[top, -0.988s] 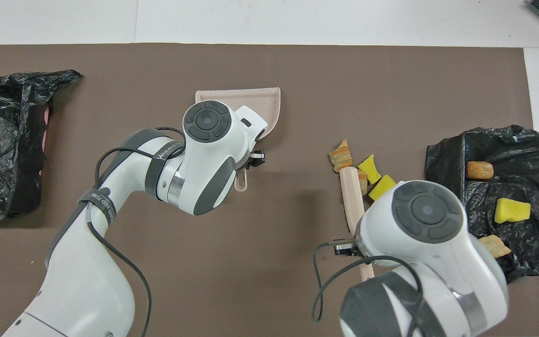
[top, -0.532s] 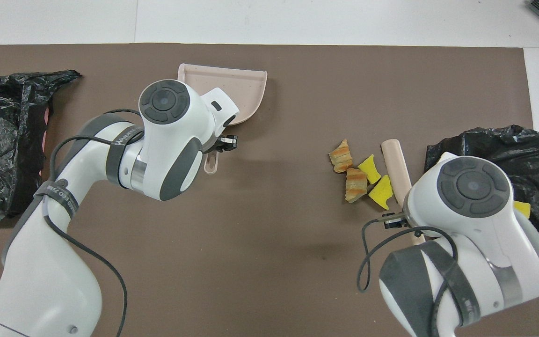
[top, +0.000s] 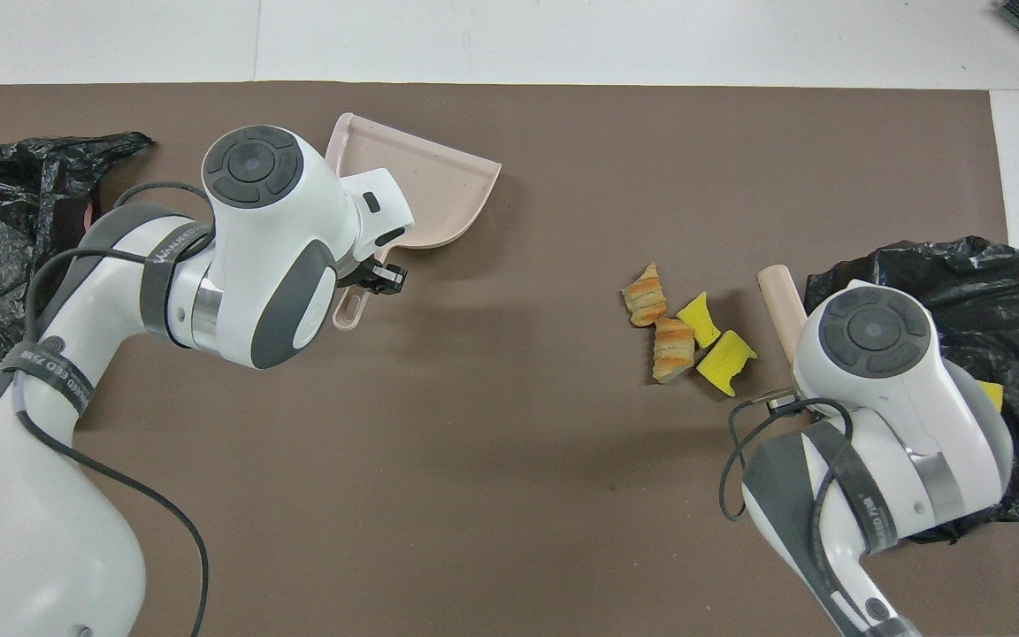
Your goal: Sweep and dump trash in bin
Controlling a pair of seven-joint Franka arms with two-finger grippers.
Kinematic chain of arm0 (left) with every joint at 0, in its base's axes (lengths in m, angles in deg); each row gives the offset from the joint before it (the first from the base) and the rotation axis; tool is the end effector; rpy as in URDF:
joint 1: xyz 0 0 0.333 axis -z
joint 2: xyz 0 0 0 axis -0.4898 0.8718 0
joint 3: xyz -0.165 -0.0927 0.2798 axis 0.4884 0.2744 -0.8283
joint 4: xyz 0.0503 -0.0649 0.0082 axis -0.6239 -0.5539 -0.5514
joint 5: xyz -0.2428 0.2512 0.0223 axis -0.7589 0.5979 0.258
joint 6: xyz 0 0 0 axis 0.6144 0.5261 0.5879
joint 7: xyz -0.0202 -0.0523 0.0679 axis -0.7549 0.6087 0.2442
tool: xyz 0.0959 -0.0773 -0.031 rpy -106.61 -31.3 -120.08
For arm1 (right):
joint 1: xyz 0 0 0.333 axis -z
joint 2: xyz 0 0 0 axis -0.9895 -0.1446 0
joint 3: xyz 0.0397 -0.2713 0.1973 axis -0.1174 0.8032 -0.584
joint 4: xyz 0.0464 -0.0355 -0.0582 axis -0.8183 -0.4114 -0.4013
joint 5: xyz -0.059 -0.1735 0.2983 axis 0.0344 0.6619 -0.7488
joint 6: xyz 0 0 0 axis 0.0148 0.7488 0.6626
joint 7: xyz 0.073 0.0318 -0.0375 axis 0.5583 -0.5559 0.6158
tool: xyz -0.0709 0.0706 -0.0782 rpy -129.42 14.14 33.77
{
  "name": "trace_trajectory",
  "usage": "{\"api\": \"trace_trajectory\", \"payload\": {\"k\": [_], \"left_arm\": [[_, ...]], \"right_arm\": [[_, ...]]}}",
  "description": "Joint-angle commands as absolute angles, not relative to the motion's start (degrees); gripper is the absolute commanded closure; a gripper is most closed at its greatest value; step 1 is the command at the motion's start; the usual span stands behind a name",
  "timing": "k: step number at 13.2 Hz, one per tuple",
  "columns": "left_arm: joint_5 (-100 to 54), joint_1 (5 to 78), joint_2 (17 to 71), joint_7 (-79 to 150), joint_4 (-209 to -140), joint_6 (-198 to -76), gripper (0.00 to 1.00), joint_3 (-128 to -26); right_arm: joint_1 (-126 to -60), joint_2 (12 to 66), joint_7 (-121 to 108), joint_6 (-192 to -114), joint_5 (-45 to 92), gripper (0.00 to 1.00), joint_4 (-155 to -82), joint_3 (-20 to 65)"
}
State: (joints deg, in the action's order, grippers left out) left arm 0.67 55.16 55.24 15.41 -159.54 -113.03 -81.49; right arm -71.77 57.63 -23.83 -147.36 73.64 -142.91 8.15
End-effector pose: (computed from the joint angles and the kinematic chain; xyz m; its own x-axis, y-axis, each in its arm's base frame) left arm 0.5694 -0.2606 0.4167 0.8804 -0.4737 -0.0242 -0.4732 -0.8806 0.0232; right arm 0.4469 0.0637 0.4107 0.9668 0.1633 -0.1968 0.2223 -0.9172 0.3308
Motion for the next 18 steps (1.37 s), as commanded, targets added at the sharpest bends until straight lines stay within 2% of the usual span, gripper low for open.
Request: {"api": "trace_trajectory", "payload": {"k": [1,5,7,9,14,18], "left_arm": [[1.9,55.4,52.7,3.2,-162.0,-110.4,1.00,-81.5],[8.7,61.4,49.9,-14.3,-165.9,-111.2,1.00,-81.5],[9.4,63.2,48.7,-15.0,-168.1,-111.8,1.00,-81.5],[9.3,65.8,45.3,-14.7,-174.4,-115.6,1.00,-81.5],[9.3,66.5,42.6,-14.6,-181.0,-118.6,1.00,-81.4],[9.3,67.6,42.7,-15.0,-183.9,-123.7,1.00,-81.1]], "right_arm": [[-71.7,57.1,-27.7,-149.6,73.4,1.00,-144.9,7.1],[-74.3,55.3,-28.6,-150.6,68.3,1.00,-145.8,7.1],[-77.3,54.4,-28.8,-150.6,63.6,1.00,-145.8,7.0],[-79.6,53.4,-29.9,-150.8,59.5,1.00,-145.3,7.0],[-83.5,53.5,-29.7,-150.5,46.7,1.00,-144.5,7.0],[-88.7,51.3,-33.3,-150.5,35.2,1.00,-139.2,7.0]]}}
